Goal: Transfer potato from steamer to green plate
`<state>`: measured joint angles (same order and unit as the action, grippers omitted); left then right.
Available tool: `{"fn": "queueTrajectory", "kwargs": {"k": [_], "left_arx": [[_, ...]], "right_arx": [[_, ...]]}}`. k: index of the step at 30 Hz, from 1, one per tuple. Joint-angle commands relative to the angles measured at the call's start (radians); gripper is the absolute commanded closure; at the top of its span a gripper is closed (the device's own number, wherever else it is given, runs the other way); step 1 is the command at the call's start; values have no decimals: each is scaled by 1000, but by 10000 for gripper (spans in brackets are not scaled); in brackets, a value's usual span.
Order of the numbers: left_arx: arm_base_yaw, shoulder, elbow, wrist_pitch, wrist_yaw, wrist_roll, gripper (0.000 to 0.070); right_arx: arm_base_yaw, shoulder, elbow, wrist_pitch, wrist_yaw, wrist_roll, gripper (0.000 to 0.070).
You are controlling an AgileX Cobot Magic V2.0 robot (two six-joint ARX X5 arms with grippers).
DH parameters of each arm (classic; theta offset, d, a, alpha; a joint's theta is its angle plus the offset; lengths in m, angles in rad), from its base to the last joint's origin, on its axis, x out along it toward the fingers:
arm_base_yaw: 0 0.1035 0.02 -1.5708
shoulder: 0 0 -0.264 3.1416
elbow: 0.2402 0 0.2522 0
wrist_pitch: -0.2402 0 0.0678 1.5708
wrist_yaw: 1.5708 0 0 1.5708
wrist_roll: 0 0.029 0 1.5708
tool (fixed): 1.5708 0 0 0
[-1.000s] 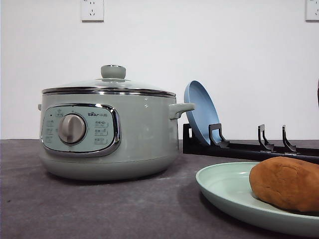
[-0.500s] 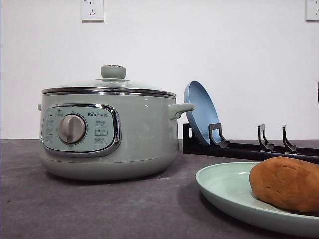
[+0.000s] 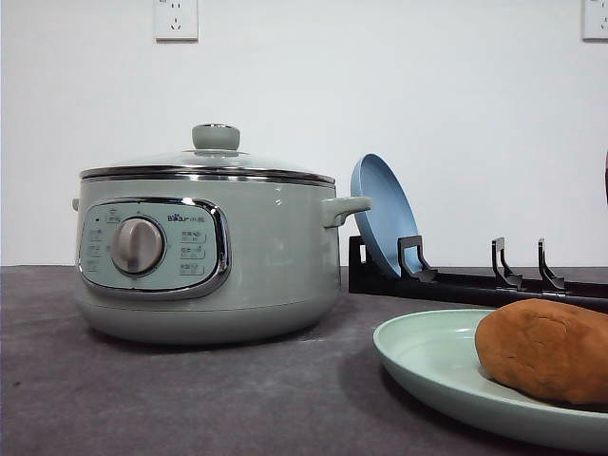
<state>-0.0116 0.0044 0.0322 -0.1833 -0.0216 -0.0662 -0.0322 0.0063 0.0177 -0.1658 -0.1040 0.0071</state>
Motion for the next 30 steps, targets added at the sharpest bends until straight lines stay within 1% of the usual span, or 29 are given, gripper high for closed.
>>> {"fn": "queueTrajectory", "kwargs": {"k": [1, 30], "left_arx": [[-2, -1, -20, -6, -5, 5, 674], [-2, -1, -20, -6, -5, 4, 674]], "right_arx": [[0, -3, -6, 10, 1, -3, 670], [0, -3, -6, 10, 1, -3, 670]]}}
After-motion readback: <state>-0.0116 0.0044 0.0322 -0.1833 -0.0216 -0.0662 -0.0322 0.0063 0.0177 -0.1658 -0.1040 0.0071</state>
